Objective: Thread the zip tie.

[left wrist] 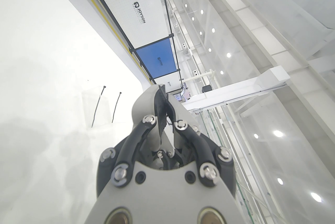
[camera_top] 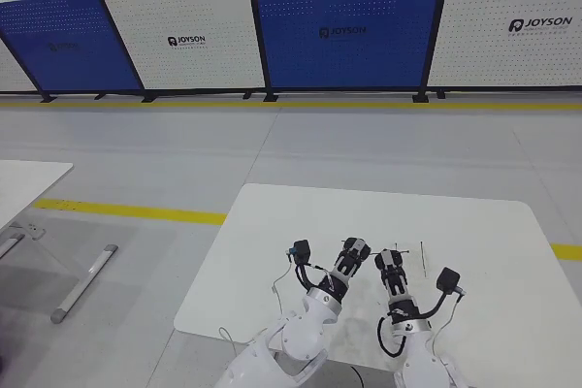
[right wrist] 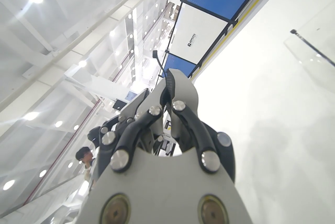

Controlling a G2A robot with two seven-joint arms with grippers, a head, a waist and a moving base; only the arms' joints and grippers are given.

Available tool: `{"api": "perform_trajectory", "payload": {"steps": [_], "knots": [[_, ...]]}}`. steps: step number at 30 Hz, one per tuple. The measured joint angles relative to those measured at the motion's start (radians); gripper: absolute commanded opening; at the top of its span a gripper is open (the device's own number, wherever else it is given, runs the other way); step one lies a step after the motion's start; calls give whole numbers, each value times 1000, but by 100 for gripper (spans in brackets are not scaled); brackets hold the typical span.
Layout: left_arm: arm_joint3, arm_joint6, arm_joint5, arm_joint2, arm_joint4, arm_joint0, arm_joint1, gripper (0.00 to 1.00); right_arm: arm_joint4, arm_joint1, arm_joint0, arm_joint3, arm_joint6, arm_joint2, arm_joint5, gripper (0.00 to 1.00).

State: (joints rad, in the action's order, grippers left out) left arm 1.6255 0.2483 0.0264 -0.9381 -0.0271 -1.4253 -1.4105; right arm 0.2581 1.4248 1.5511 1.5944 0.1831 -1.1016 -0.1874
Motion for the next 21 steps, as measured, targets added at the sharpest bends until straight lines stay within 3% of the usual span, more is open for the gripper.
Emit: {"api": "perform_trajectory", "payload": {"steps": [9,21], "knots": [[0,0,0,0,0,0,0,0,31,0,22,7,74,-27,-50,0],[0,0,0,0,0,0,0,0,163,7,36,12,184,-12,-18,0]]}}
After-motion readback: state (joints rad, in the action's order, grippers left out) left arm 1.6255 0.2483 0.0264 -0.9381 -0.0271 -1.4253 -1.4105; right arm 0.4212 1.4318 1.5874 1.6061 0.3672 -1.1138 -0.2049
